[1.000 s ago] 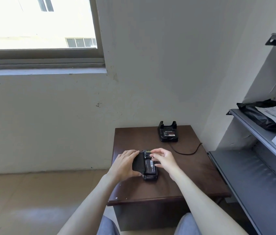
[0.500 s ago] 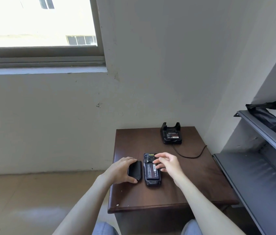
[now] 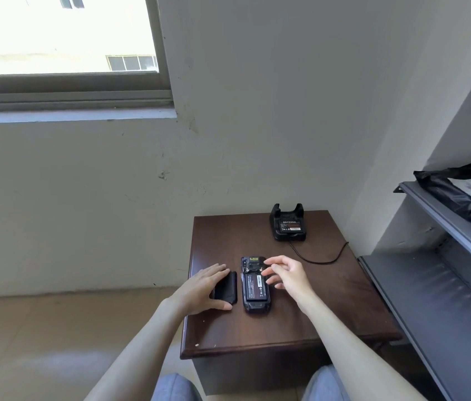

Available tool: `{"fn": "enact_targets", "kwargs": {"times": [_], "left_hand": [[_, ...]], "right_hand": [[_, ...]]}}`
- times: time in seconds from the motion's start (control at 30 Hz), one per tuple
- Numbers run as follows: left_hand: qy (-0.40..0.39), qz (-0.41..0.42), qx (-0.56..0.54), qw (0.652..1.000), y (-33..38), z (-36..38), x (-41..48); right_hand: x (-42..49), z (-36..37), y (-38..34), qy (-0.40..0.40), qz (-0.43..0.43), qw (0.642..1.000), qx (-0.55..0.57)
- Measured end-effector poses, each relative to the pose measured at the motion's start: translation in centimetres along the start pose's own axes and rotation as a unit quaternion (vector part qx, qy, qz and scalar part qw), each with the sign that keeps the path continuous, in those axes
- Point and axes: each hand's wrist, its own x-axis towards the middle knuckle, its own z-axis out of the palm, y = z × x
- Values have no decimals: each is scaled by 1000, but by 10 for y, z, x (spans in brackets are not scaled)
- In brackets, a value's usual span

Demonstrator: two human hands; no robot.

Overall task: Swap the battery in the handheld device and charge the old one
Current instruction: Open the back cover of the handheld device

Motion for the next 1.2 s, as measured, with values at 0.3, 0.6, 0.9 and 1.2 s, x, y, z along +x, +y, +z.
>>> {"fn": "enact_targets", "kwargs": {"times": [0.3,0.6,0.9,1.2], "left_hand": [[40,46,-1,998,40,5,3],[45,47,-23,998,62,13,13],[48,89,46,994,61,10,21],[52,71,46,995,68,5,20]], "right_hand": [[-14,-14,6,-31,-78,982,-170],[-15,-21,16,-115,-130,929,-328],[-9,-24,18,-111,-191,895,-388],[-15,-23,18,-93,-248,851,-453]]}}
